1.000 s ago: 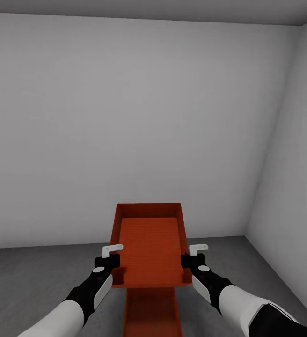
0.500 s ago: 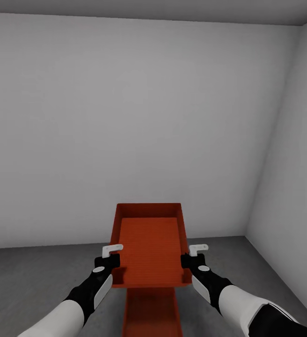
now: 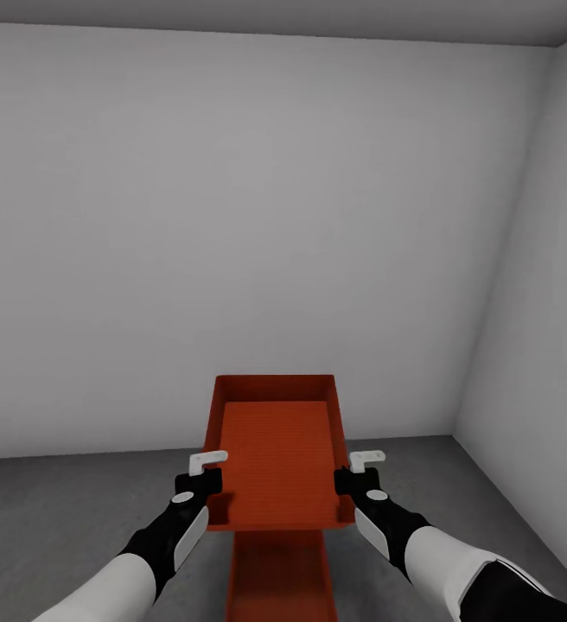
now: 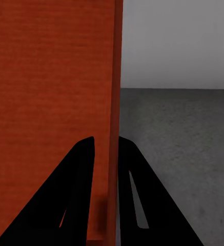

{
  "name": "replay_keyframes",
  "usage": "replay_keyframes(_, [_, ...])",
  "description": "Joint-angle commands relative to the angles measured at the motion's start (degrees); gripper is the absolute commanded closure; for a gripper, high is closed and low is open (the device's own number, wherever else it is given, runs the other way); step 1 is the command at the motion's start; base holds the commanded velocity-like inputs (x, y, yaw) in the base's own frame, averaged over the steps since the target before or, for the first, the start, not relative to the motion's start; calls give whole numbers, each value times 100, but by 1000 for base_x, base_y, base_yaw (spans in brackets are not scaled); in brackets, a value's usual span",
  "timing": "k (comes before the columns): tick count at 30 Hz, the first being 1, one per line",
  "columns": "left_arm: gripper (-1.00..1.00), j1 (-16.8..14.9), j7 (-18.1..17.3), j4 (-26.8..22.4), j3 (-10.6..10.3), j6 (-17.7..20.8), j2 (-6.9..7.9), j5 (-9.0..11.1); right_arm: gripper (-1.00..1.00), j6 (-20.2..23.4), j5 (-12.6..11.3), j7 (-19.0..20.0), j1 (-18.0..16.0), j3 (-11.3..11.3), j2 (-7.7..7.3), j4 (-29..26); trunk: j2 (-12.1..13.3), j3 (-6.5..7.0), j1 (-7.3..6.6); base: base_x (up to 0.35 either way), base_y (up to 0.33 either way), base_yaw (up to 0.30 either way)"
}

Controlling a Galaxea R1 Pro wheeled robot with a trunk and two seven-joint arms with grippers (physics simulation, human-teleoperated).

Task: Move the two storage containers from the living room to the garage. In the garage, place one container on the floor and stack the other container on top of it (either order is fine).

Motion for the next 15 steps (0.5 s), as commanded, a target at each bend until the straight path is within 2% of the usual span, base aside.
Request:
replay_keyframes(1, [100, 1, 96, -21, 9, -64, -4, -70, 100, -42, -180, -32, -5, -320, 18, 25, -46, -20, 24, 0, 0, 0])
replay_keyframes(15, [100, 1, 96, -21, 25, -70, 0, -65, 100, -28, -180, -19, -5, -320, 26, 26, -608, -308, 332, 0, 0, 0])
